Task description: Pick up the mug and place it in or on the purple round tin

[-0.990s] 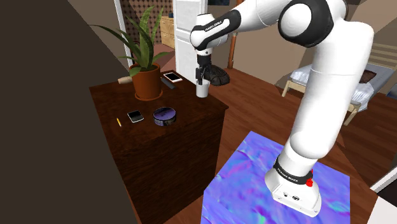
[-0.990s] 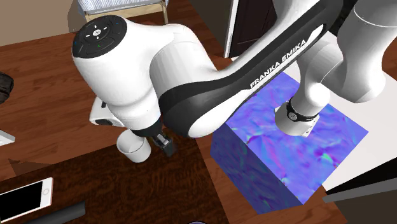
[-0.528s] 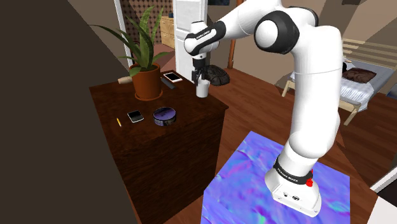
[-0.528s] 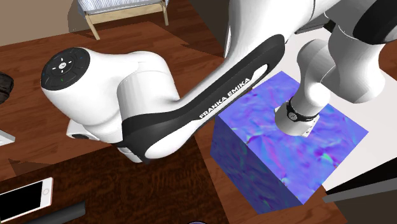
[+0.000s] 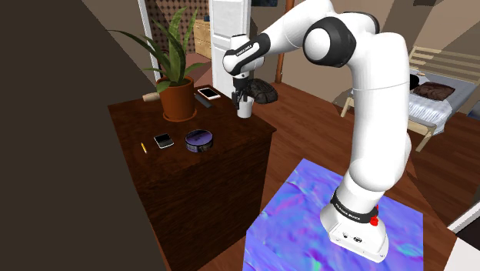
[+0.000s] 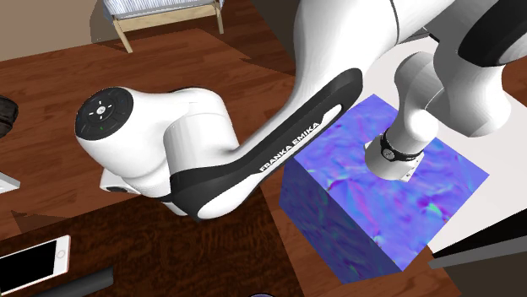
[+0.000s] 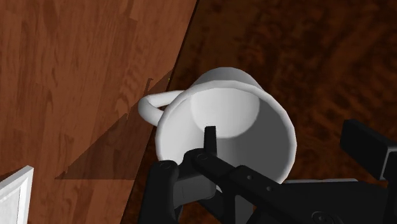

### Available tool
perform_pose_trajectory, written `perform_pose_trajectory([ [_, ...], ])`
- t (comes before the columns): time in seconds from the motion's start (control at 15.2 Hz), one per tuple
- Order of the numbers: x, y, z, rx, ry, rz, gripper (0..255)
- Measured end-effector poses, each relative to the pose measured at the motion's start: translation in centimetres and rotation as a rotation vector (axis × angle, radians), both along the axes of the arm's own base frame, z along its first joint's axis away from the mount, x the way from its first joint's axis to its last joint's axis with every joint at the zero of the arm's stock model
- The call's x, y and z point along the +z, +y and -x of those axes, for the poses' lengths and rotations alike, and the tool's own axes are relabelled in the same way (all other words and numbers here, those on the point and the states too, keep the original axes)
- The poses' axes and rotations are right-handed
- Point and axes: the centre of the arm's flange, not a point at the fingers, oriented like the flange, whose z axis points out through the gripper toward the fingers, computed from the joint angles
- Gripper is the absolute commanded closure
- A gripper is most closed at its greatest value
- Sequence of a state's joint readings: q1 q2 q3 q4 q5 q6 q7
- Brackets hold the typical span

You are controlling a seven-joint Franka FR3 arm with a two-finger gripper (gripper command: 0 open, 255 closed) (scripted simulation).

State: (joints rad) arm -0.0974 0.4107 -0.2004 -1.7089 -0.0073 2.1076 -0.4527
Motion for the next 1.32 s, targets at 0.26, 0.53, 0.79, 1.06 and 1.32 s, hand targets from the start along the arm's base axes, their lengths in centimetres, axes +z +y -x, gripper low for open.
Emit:
perform_pose_trajectory([
  [0.26,-0.1,0.0,0.0,0.0,0.0,0.0,0],
  [0.53,-0.1,0.0,0.0,0.0,0.0,0.0,255],
  [0.79,-0.1,0.0,0.0,0.0,0.0,0.0,255],
  [1.06,0.2,0.0,0.0,0.0,0.0,0.0,255],
  [1.32,2.1,-0.1,0.0,0.0,0.0,0.0,255],
])
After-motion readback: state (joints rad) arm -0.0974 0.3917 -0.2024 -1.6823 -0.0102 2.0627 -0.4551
